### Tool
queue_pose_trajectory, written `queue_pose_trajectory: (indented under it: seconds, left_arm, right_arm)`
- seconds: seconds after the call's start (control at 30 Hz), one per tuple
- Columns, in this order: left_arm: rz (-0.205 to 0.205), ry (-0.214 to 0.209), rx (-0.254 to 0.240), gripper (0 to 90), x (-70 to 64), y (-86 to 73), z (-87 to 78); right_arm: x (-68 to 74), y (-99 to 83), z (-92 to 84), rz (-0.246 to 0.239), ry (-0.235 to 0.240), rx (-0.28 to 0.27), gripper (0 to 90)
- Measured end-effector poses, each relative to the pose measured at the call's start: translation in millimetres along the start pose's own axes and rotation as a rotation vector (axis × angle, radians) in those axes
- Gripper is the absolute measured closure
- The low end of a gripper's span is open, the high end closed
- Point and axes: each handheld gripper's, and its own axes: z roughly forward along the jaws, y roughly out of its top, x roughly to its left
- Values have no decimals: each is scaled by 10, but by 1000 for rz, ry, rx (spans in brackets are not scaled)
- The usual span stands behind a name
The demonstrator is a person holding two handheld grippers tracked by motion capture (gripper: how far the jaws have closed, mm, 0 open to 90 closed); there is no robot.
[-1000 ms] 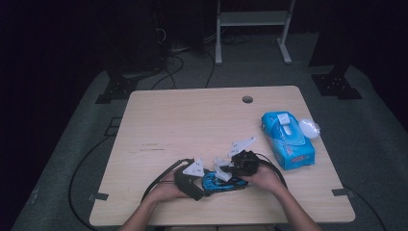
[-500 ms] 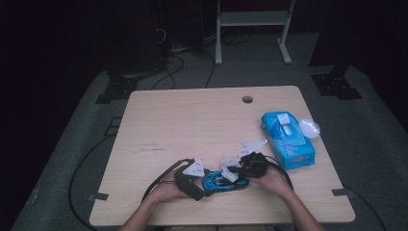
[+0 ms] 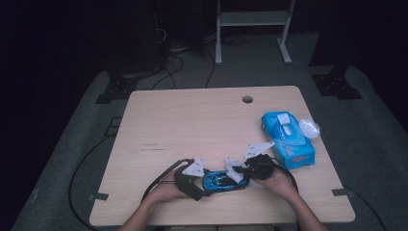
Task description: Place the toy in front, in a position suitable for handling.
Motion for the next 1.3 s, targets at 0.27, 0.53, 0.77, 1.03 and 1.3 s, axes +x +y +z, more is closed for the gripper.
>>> queue_pose_trajectory:
  seconds: [0.27, 0.53, 0.77, 1.03, 1.3]
  left_arm:
    - [3, 0, 3, 236, 1, -3, -6]
    - [2, 5, 4, 235, 1, -3, -6]
    - [2, 3, 2, 235, 3, -3, -5]
    - [0, 2, 3, 236, 0, 4, -1]
    - [0, 2, 1, 236, -1, 2, 1]
  right_arm:
    - [57, -44, -13, -12, 13, -14, 838]
    - [64, -89, -86, -52, -46, 14, 839]
    - [67, -92, -94, -44, -50, 18, 840]
    - [136, 134, 126, -65, -4, 9, 840]
    - [271, 377, 429, -119, 42, 46, 839]
